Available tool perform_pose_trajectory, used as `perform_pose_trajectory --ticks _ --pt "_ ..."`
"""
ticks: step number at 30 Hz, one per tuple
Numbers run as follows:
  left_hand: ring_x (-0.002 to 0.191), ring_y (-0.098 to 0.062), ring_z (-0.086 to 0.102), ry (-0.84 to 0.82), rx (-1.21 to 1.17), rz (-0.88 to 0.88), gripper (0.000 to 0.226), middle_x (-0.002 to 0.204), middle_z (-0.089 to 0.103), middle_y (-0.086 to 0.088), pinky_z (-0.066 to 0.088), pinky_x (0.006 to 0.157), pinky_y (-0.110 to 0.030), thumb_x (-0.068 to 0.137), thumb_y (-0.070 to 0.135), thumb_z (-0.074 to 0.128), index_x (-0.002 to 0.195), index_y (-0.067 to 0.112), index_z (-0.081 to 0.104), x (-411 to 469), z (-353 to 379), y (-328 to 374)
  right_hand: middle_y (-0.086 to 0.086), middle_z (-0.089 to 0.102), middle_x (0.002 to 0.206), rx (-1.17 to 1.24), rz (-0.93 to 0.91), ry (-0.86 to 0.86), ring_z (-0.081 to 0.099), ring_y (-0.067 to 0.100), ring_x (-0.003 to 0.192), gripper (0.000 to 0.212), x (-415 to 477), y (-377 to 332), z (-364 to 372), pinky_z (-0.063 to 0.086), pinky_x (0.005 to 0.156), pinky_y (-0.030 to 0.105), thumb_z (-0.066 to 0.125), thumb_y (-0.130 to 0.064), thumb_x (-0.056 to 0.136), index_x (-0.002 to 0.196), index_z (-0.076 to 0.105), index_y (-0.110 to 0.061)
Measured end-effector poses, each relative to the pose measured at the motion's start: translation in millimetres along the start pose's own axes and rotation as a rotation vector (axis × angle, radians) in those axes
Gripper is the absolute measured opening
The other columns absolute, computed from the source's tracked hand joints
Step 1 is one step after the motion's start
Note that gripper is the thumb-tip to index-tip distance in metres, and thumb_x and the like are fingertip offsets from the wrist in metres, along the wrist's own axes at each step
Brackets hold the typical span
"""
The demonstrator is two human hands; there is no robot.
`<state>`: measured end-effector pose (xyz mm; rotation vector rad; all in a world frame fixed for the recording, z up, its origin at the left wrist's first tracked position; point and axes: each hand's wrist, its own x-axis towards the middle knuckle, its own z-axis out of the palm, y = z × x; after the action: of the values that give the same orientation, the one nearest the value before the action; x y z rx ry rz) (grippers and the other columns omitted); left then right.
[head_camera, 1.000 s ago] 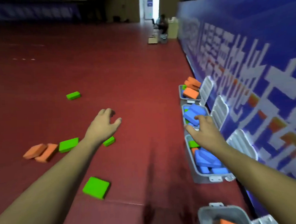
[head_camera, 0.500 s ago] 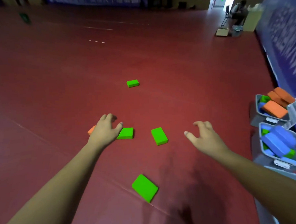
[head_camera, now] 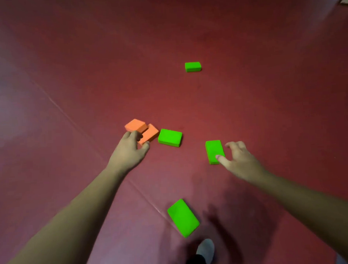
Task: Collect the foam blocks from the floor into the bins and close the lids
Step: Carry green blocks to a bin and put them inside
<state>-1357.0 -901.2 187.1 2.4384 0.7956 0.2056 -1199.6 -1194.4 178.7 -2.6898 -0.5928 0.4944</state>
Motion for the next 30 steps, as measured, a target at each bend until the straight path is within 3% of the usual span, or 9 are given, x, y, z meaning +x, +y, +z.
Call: perform_pose_trajectory --ticks 4,10,14,17,20,23,26,30 --pt "0.101 -0.032 0.058 -0.106 0.002 -0.055 0.035 0.111 0.059 -0.015 0.048 0.090 -0.038 0.091 0.029 0.062 0.115 0.004 0.059 48.6 59.3 -32.0 0.017 0.051 0.125 -0.057 -0.040 -0.113 0.056 0.037 0.117 0.062 78.9 -0.9 45.2 0.046 0.098 0.044 0.063 -0.053 0.086 0.129 0.052 -0.009" --pt "0.097 -0.031 0.060 -0.321 -0.024 -0.070 0.033 0.109 0.061 -0.013 0.047 0.086 -0.035 0.091 0.029 0.062 0.112 0.005 0.061 118.2 172.7 -92.6 0.018 0.044 0.137 -0.082 0.091 -0.264 0.051 0.039 0.124 0.069 156.0 16.1 137.9 0.043 0.104 0.049 0.057 -0.059 0.087 0.136 0.047 -0.011" --pt "0.096 -0.033 0.061 -0.498 -0.014 -0.051 0.034 0.108 0.060 -0.012 0.050 0.087 -0.040 0.090 0.035 0.061 0.109 0.007 0.061 160.0 268.9 -141.7 0.017 0.051 0.134 -0.092 0.214 -0.172 0.053 0.034 0.124 0.083 184.6 40.5 223.3 0.043 0.101 0.044 0.038 -0.069 0.081 0.135 0.051 -0.008" --pt "0.093 -0.033 0.061 -0.589 0.020 -0.037 0.037 0.106 0.060 -0.014 0.048 0.085 -0.038 0.089 0.036 0.062 0.109 0.005 0.061 174.6 342.2 -177.9 0.016 0.048 0.137 0.001 0.319 -0.293 0.049 0.033 0.127 0.068 203.4 66.3 292.8 0.041 0.103 0.041 0.049 -0.058 0.090 0.136 0.048 -0.008" --pt "0.092 -0.036 0.061 -0.649 0.029 -0.021 0.031 0.102 0.062 -0.018 0.045 0.083 -0.037 0.087 0.027 0.068 0.106 0.002 0.062 172.5 422.1 -212.3 0.019 0.049 0.133 0.032 0.396 -0.302 0.053 0.038 0.122 0.068 220.7 102.8 368.5 0.043 0.103 0.045 0.054 -0.059 0.086 0.131 0.050 -0.008" --pt "0.099 -0.030 0.058 -0.733 0.050 -0.082 0.031 0.104 0.062 -0.012 0.042 0.085 -0.032 0.089 0.031 0.065 0.108 0.008 0.061 156.3 502.5 -246.3 0.020 0.051 0.133 0.099 0.475 -0.330 0.053 0.037 0.122 0.061 232.5 147.8 449.3 0.042 0.104 0.044 0.062 -0.048 0.089 0.131 0.051 -0.006" --pt "0.105 -0.032 0.058 -0.813 0.066 -0.157 0.034 0.110 0.062 -0.015 0.045 0.090 -0.034 0.089 0.032 0.064 0.111 0.007 0.062 135.5 578.4 -288.2 0.018 0.057 0.130 0.177 0.615 -0.356 0.055 0.034 0.120 0.058 237.7 198.3 525.7 0.042 0.095 0.035 0.060 -0.048 0.091 0.128 0.055 -0.004" --pt "0.113 -0.034 0.056 -0.882 0.098 -0.292 0.038 0.118 0.061 -0.020 0.043 0.093 -0.034 0.091 0.033 0.060 0.117 0.006 0.061 112.9 663.5 -338.1 0.013 0.063 0.100 0.266 0.769 -0.386 0.064 0.033 0.099 0.047 224.3 264.7 626.8 0.039 0.074 0.030 0.056 -0.058 0.087 0.094 0.058 -0.012"
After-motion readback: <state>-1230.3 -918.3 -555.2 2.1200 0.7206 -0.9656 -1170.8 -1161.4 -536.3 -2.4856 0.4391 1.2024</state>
